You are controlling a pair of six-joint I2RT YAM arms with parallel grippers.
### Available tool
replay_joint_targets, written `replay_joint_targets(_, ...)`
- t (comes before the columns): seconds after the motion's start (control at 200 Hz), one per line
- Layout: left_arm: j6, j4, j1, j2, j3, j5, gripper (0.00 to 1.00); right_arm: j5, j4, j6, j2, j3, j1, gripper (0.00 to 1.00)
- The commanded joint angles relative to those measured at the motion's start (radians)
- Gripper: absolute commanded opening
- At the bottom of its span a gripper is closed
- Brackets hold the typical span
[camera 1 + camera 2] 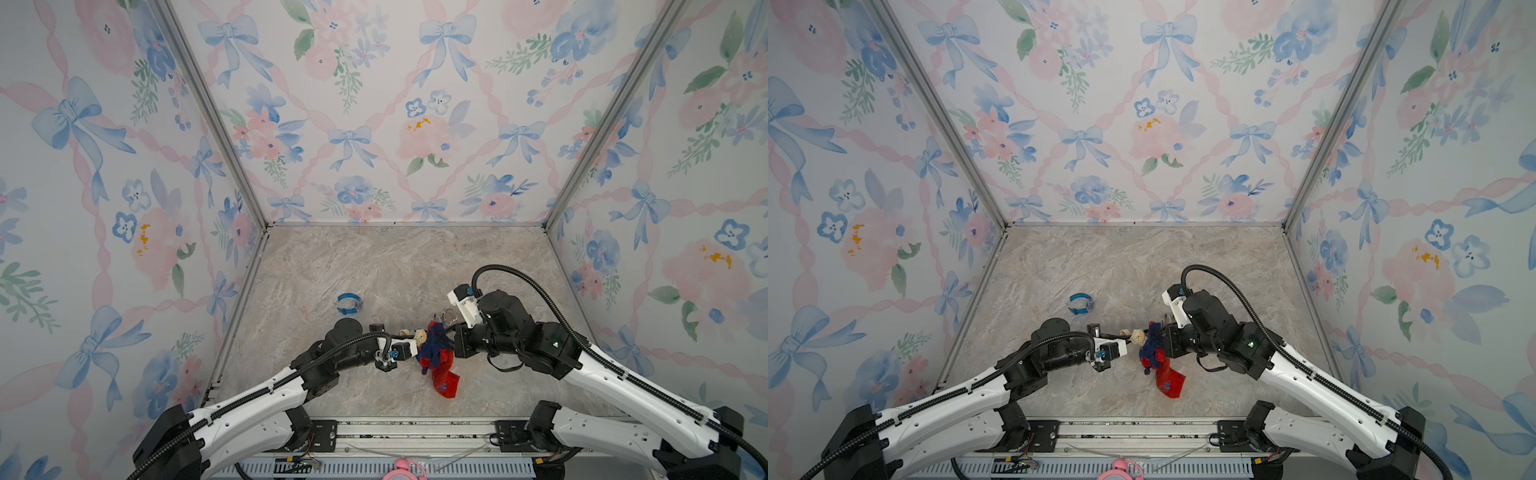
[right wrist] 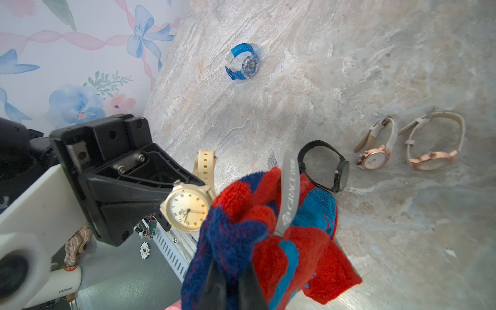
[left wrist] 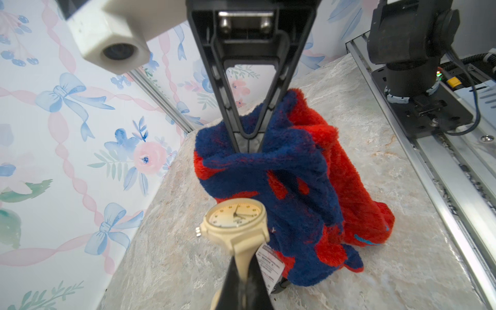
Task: Wipe the watch dial
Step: Wipe the dirt from the watch dial.
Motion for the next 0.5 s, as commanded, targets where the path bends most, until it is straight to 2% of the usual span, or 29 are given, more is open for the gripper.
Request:
replay_joint_targets(0.0, -0.012, 0.020, 0.008, -0.007, -0.004, 0.028, 0.00, 0.002, 0.018, -0.014, 0.006, 0.050, 0.028, 0.00)
replay_joint_targets(0.335, -0.023, 0.022, 0.007, 0.007, 0.002, 0.026, 0.00, 0.038, 0.041, -0.007, 0.080, 0.092, 0.112, 0.00)
replay_joint_targets(0.495, -0.028, 0.020, 0.006, -0.011, -0.003, 0.027, 0.00, 0.052, 0.030, -0.008, 0.104, 0.057, 0.086, 0.00)
